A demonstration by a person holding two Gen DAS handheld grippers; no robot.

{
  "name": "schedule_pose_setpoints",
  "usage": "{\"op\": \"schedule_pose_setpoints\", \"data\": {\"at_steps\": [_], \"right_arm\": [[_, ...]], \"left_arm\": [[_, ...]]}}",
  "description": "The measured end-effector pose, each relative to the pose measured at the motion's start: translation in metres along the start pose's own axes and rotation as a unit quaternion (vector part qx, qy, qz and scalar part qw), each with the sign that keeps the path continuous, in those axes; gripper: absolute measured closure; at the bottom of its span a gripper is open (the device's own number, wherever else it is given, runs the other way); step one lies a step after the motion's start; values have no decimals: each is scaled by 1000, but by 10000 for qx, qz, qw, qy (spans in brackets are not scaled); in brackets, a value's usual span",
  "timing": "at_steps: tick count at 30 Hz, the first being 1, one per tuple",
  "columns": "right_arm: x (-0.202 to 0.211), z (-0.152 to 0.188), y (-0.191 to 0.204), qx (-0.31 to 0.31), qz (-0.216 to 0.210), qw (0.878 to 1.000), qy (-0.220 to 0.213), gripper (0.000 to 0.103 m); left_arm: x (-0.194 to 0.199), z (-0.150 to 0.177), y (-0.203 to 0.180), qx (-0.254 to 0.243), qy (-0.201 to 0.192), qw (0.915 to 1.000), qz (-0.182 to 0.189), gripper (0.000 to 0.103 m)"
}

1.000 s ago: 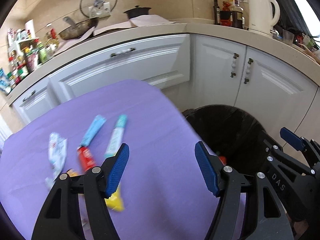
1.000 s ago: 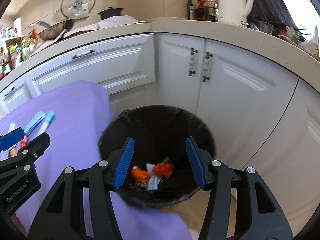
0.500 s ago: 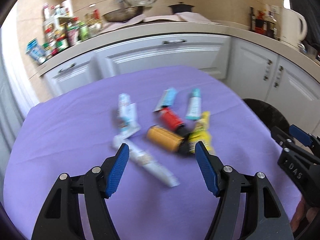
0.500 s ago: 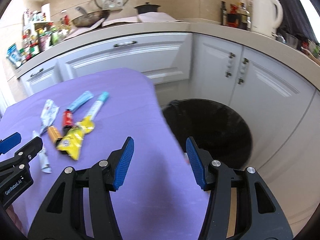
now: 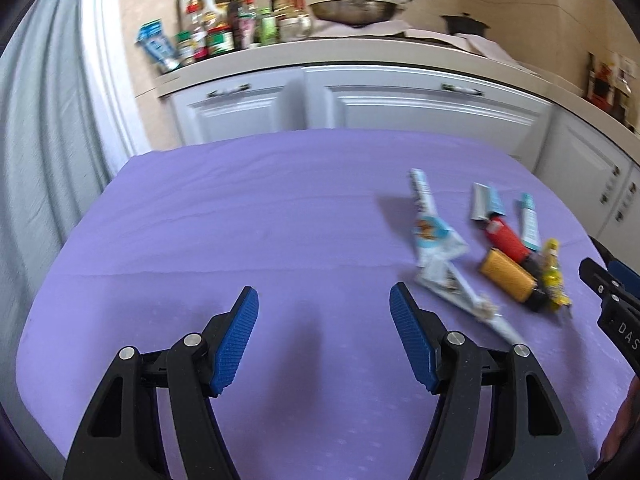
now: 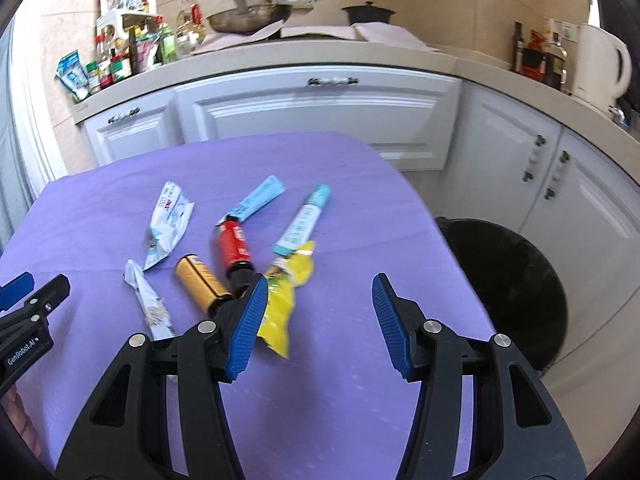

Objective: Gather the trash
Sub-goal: 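Move both open tools back over the table toward the remaining trash, then close the right tool on the yellow snack packet and lift it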

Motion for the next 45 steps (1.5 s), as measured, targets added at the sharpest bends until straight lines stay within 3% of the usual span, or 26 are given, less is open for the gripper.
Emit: {"op": "schedule_pose_setpoints", "data": {"at_steps": [9, 22, 37, 45], "right_arm": [[-27, 3, 12, -67, -54, 9993, 362, 50], [-22, 3, 4, -24, 152, 9989, 436, 50], [-37, 5, 23, 38, -9, 9983, 581, 50], [-30, 9, 13, 102, 147, 9979, 618, 71]], "left_arm": [[-15, 2, 18, 195, 164, 9997, -32, 37], [-22, 7, 12, 189, 268, 9994, 82, 36], [-27, 6, 26, 351, 292, 9990, 18, 36], [-28, 7, 26, 346, 314, 9989, 26, 36]]}}
Point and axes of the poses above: each gripper's, at about its wrist camera, not at the fingertips, and x roughly against the way its jaws point, y to its left, z to its underside, the point moved 7 cm from there along -x, roughly the way its jaws point, and after that the axes turned 4 degrees about -z, right-handed, at the moved point
